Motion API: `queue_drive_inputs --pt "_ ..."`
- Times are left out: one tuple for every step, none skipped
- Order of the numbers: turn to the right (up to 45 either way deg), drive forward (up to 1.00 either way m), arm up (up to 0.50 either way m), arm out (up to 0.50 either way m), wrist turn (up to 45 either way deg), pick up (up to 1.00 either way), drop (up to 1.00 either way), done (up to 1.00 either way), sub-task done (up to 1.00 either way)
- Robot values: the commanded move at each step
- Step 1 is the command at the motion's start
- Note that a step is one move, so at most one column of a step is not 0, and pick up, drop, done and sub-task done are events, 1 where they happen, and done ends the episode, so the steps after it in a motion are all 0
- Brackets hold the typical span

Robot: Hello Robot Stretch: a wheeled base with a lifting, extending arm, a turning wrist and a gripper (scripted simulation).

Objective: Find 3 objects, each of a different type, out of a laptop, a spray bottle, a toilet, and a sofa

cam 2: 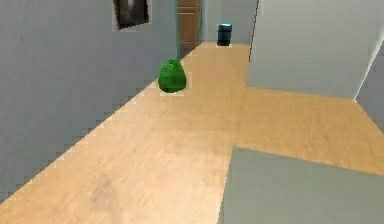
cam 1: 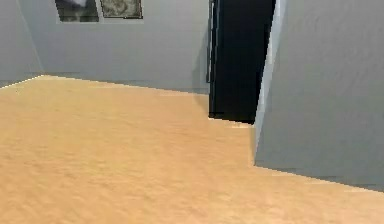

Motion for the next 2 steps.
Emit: queue_drive_inputs --pt "-45.0 0.00 0.00 0.00 0.0 0.00 0.00 0.00 0.00" --pt "-3.0 0.00 0.00 0.00 0.0 0.00 0.00 0.00 0.00"
